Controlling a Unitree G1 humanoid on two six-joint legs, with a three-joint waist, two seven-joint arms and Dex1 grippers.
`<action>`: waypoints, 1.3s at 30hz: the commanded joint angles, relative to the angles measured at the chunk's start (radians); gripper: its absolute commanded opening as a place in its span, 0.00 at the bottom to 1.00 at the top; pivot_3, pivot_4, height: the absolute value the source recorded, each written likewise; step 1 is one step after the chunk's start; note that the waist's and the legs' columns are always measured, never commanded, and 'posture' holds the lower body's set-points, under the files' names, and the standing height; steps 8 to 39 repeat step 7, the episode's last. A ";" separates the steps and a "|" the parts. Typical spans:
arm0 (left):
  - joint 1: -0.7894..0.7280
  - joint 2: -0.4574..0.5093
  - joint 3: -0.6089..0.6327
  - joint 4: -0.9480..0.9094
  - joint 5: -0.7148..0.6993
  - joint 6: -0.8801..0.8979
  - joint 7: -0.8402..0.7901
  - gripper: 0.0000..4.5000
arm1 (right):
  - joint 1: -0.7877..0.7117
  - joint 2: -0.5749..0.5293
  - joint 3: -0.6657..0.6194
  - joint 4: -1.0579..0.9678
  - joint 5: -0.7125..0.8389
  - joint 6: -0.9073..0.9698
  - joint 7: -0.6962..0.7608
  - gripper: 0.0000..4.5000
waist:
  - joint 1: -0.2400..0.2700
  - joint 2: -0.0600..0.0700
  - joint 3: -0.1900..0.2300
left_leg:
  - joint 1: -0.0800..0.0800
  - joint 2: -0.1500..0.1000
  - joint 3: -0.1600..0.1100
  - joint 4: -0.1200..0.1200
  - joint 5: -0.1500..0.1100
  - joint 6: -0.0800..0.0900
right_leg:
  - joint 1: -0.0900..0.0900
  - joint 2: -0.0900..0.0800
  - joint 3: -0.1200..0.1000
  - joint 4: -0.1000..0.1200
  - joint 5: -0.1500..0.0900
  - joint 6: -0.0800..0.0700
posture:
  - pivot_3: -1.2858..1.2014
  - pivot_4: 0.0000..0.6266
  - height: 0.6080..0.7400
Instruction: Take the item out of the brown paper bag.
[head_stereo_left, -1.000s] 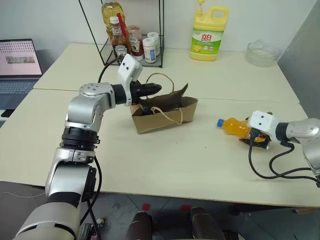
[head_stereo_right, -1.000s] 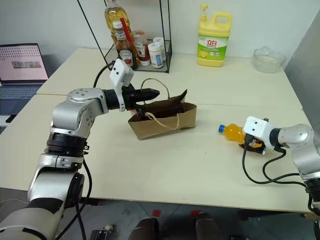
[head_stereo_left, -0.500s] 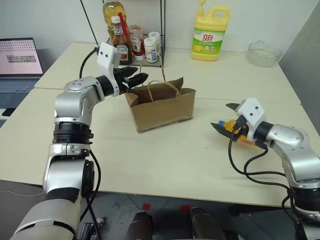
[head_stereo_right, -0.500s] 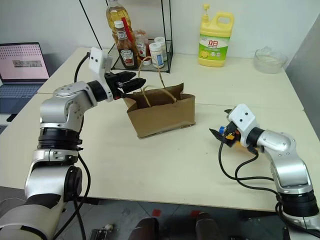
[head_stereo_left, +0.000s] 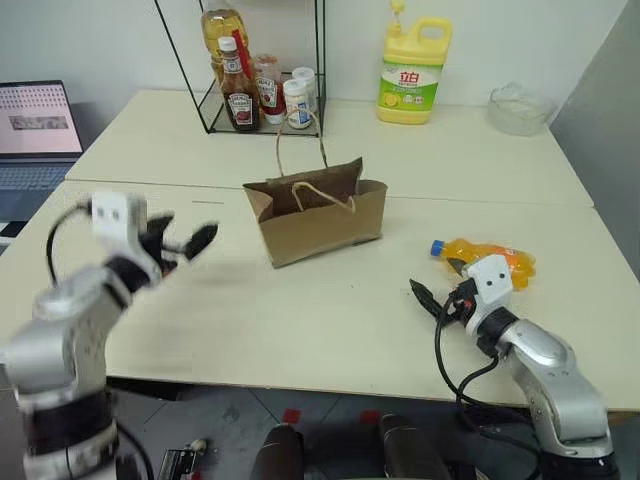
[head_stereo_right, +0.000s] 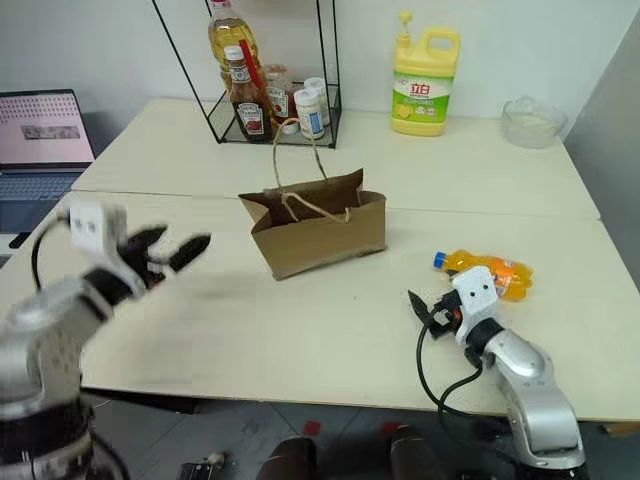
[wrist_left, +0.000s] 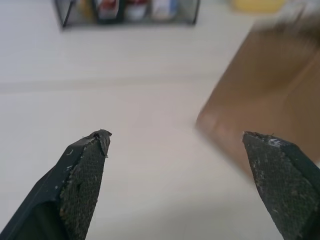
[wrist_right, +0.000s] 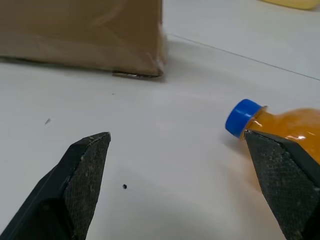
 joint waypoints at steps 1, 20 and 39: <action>0.189 -0.071 -0.108 -0.146 0.108 -0.135 0.073 0.99 | 0.035 0.059 -0.018 -0.042 0.002 -0.009 -0.088 1.00 | 0.009 -0.001 -0.001 | 0.000 0.000 0.000 0.000 0.000 0.000 | 0.000 0.000 0.000 0.000 0.000 0.000 | 0.52 0.24 1.00; 0.345 -0.216 -0.246 -0.171 0.200 -0.262 0.173 0.99 | 0.104 0.136 0.031 -0.067 -0.010 0.009 -0.167 1.00 | 0.035 -0.002 -0.002 | 0.001 0.000 0.000 0.000 0.000 0.000 | 0.001 0.000 -0.001 -0.001 0.000 0.000 | 0.52 0.24 1.00; 0.345 -0.216 -0.246 -0.171 0.200 -0.262 0.173 0.99 | 0.104 0.136 0.031 -0.067 -0.010 0.009 -0.167 1.00 | 0.035 -0.002 -0.002 | 0.001 0.000 0.000 0.000 0.000 0.000 | 0.001 0.000 -0.001 -0.001 0.000 0.000 | 0.52 0.24 1.00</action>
